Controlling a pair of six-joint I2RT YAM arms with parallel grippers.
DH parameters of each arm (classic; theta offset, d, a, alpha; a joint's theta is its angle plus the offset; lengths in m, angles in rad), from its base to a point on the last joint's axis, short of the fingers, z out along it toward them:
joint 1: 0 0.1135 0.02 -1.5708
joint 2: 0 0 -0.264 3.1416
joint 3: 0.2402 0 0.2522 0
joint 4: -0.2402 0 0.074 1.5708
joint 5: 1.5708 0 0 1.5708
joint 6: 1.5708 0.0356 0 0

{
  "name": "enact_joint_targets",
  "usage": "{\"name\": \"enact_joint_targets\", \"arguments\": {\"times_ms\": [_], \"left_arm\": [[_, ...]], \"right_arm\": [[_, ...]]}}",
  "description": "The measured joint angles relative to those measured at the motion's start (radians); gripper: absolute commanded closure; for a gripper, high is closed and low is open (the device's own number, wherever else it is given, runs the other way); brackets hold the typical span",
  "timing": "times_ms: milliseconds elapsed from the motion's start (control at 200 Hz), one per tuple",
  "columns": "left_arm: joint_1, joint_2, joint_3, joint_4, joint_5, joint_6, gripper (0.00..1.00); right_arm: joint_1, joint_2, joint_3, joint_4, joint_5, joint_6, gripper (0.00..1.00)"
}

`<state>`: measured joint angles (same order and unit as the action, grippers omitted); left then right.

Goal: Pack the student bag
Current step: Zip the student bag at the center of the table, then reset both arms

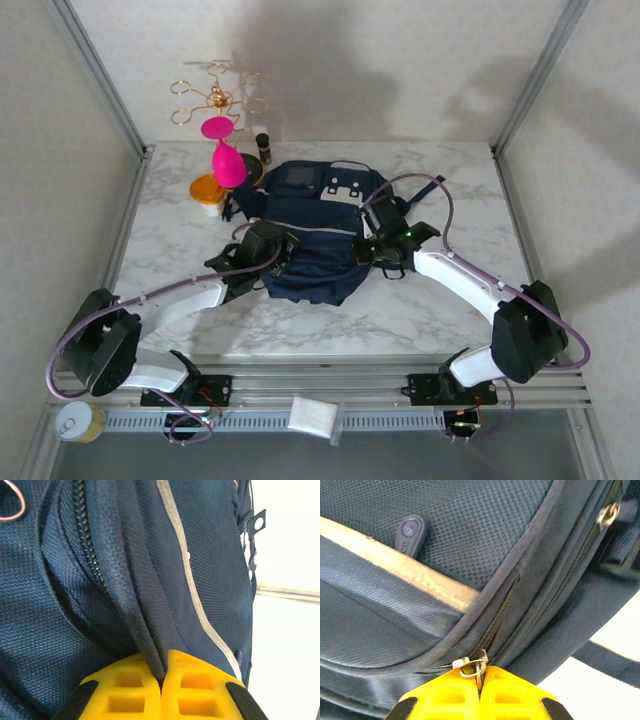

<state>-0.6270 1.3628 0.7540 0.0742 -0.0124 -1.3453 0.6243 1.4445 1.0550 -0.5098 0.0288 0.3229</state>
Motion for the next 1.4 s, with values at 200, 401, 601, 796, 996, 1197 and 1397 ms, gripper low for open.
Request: {"name": "enact_joint_targets", "arguments": {"times_ms": [200,401,601,796,996,1197,1397], "left_arm": [[0.083,0.000,0.003,-0.022,0.103,0.173,1.00],[0.106,0.042,0.043,-0.042,0.125,0.271,0.95],[0.144,0.007,0.036,-0.089,0.124,0.353,0.27],[0.183,-0.222,-0.012,-0.200,-0.015,0.468,0.01],[0.339,-0.327,-0.099,-0.132,-0.479,0.729,0.00],[0.409,-0.277,-0.512,0.406,-0.601,1.065,0.00],[0.455,-0.105,-0.676,0.901,-0.480,1.234,0.01]], "right_arm": [[-0.012,0.097,0.066,0.020,0.004,-0.058,1.00],[-0.015,0.183,0.133,0.011,0.050,-0.118,0.81],[-0.093,0.103,0.089,0.040,0.079,-0.126,0.21],[-0.232,-0.112,-0.051,0.203,0.259,-0.099,0.01],[-0.532,-0.153,-0.420,0.636,0.417,-0.109,0.01],[-0.631,-0.058,-0.755,1.197,0.246,-0.182,0.01],[-0.633,0.090,-0.897,1.653,0.053,-0.246,0.01]]}}
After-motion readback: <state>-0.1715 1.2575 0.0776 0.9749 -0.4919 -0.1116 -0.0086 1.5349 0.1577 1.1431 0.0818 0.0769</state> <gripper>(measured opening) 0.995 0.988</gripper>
